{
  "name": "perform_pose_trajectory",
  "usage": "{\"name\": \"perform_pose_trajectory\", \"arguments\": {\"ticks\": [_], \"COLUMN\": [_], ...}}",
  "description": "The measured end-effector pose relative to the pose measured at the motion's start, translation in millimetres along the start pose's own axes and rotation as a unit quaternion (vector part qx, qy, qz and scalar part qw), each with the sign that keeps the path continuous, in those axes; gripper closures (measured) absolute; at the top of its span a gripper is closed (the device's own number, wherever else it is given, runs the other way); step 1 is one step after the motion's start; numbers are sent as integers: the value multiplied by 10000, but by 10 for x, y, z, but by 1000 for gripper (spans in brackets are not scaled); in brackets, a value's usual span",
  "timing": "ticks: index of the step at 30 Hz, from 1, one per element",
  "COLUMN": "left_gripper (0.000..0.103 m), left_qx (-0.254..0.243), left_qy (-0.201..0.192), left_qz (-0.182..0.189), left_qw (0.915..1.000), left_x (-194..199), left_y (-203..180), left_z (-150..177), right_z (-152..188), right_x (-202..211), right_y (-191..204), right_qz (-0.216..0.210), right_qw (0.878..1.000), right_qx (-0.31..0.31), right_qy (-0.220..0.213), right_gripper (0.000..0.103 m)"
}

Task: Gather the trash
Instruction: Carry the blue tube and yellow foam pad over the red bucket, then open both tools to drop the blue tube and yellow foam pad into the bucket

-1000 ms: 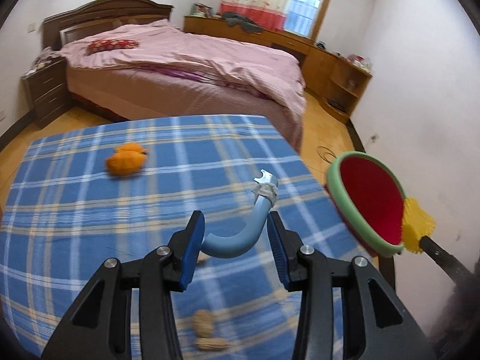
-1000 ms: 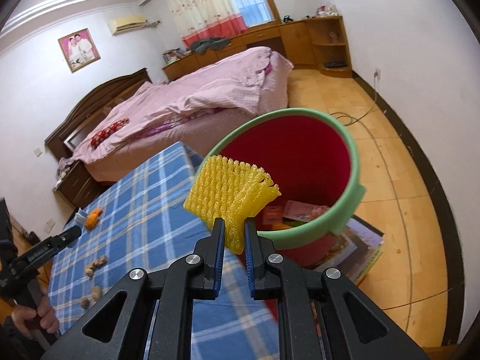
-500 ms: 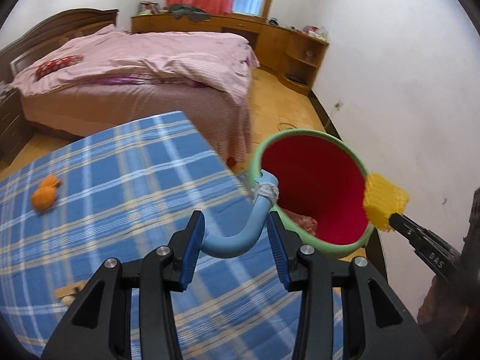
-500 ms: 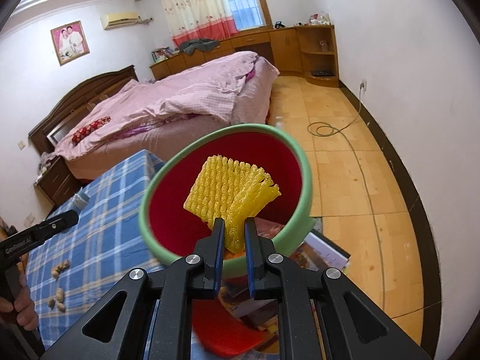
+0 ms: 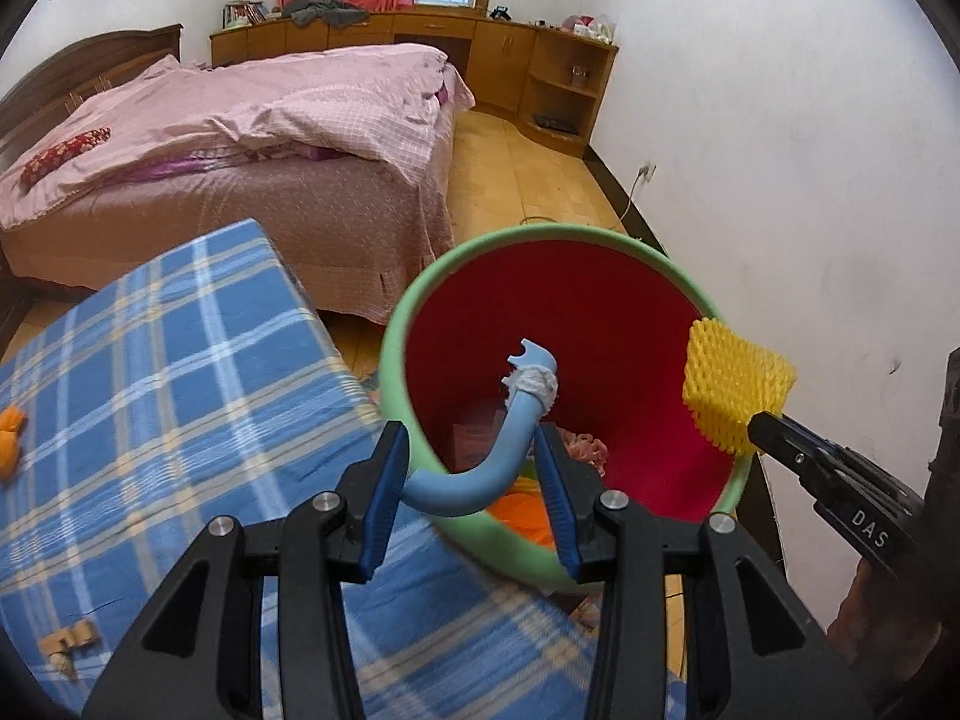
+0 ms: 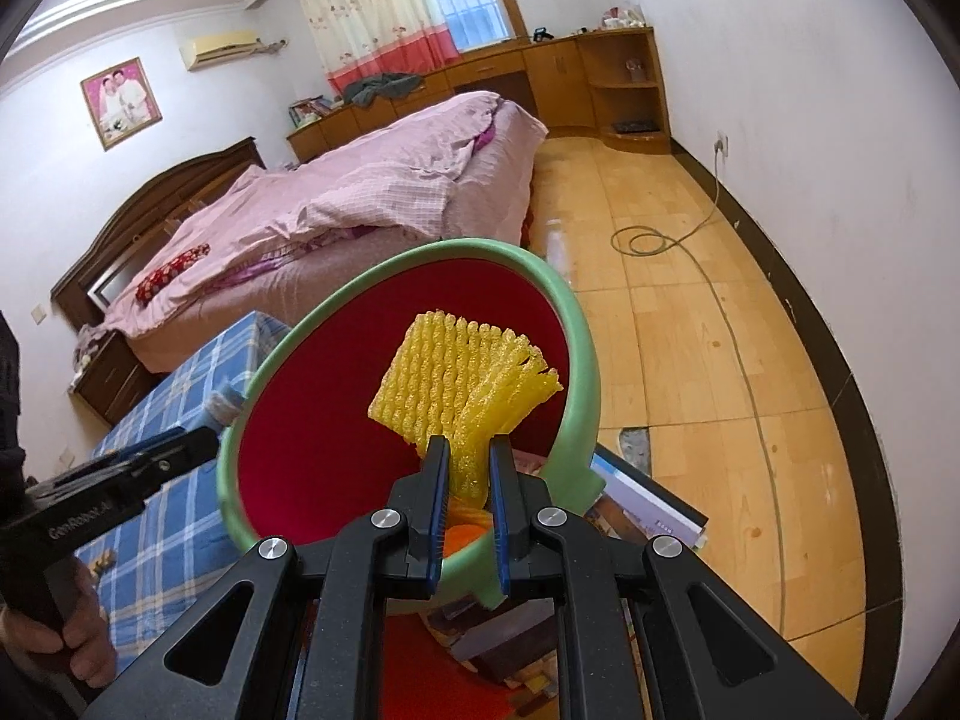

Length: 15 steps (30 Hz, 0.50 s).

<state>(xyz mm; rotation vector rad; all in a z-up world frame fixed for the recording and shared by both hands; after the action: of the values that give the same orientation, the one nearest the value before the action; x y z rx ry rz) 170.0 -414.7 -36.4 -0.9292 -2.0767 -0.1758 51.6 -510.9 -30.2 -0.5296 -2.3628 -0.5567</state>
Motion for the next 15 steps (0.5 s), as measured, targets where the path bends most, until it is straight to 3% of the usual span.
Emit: {"name": "perform_pose_trajectory", "arguments": {"ticks": [8, 15], "left_gripper": [60, 51], "left_qx": [-36, -30], "left_qy": [64, 108], "left_qz": [19, 108], "left_qw": [10000, 9999], "left_x": [-186, -145], "left_y": [-63, -111], "left_z": [13, 44], "right_z": [19, 41], "right_x": [-57, -48], "right_y": [18, 11], "right_qz": [-10, -48], "right_qw": [10000, 10000], "right_qx": [53, -26], "right_qy": [22, 60], "right_gripper": [87, 81]}}
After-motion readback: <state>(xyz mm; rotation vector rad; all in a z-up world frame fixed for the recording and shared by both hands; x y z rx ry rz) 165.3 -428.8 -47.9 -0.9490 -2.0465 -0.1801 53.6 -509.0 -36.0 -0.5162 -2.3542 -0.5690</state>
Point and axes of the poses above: each gripper's, at about its wrist camera, not at the fingertips, and x roughly against the way its jaws point, y to its left, z to its underside, the point moved 9 cm from there along -x, roughly the way its jaws point, and after that the axes turned 2 degrees about x, right-handed, at the moved point
